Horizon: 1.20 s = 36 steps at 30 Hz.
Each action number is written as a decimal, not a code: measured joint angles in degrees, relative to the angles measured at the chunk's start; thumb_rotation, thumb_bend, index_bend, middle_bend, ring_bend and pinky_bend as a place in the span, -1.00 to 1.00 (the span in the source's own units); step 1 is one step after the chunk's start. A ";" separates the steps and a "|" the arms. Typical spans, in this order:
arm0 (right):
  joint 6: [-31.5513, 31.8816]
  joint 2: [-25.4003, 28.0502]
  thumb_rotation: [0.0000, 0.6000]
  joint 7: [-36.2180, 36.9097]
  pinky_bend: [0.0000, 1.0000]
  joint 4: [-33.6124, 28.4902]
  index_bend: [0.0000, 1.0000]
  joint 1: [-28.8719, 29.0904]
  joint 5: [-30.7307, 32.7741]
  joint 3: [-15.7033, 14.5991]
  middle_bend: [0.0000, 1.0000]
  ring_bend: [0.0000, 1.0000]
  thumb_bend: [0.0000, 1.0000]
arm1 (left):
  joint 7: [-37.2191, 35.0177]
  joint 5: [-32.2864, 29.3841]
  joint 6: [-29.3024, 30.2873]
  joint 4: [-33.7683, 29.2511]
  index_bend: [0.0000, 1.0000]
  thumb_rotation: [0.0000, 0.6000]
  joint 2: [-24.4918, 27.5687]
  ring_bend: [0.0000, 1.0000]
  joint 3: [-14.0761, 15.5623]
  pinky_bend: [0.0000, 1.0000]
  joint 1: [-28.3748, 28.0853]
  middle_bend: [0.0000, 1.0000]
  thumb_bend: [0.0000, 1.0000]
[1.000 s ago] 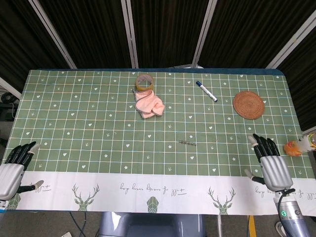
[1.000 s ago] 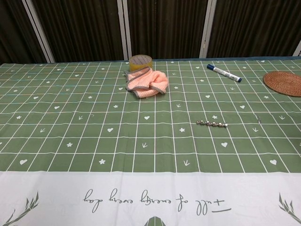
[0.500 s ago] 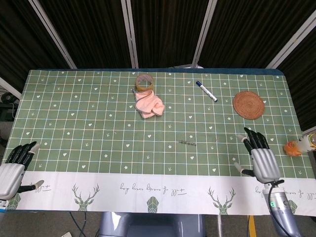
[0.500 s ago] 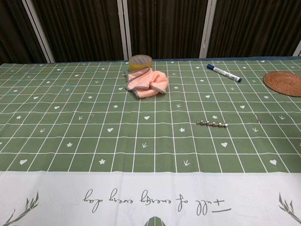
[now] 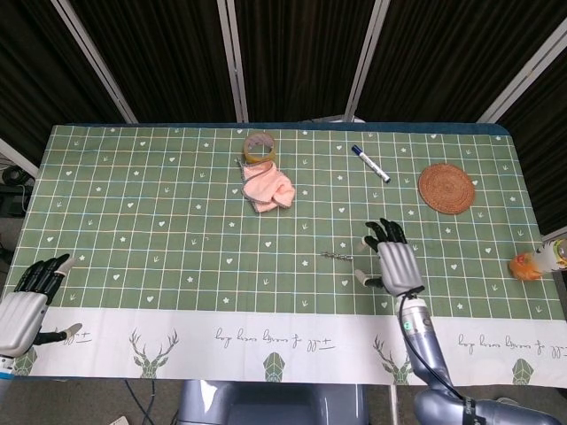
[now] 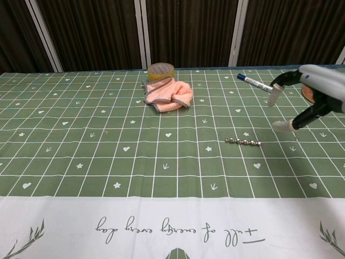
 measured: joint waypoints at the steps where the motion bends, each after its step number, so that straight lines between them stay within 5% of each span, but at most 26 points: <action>1: -0.23 -1.62 1.00 -0.80 -1.00 1.50 -0.15 0.91 1.23 0.47 -0.73 -1.00 -0.67 | -0.19 -0.13 -0.18 -0.04 -1.00 1.00 0.06 -1.00 0.01 -1.00 -0.05 -1.00 -0.84; 13: -2.46 -11.61 1.00 -2.49 -1.00 13.78 -0.13 6.42 7.08 3.17 -0.73 -1.00 -0.40 | -1.52 -0.92 -1.71 -0.63 -1.00 1.00 0.53 -1.00 0.01 -1.00 -0.69 -1.00 -0.84; 36: -6.31 -20.38 1.00 0.53 -1.00 25.97 -0.09 9.75 10.02 4.01 -0.73 -1.00 -0.40 | -2.05 -2.11 -3.86 -0.91 -1.00 1.00 0.47 -1.00 -0.07 -1.00 -1.66 -1.00 -0.84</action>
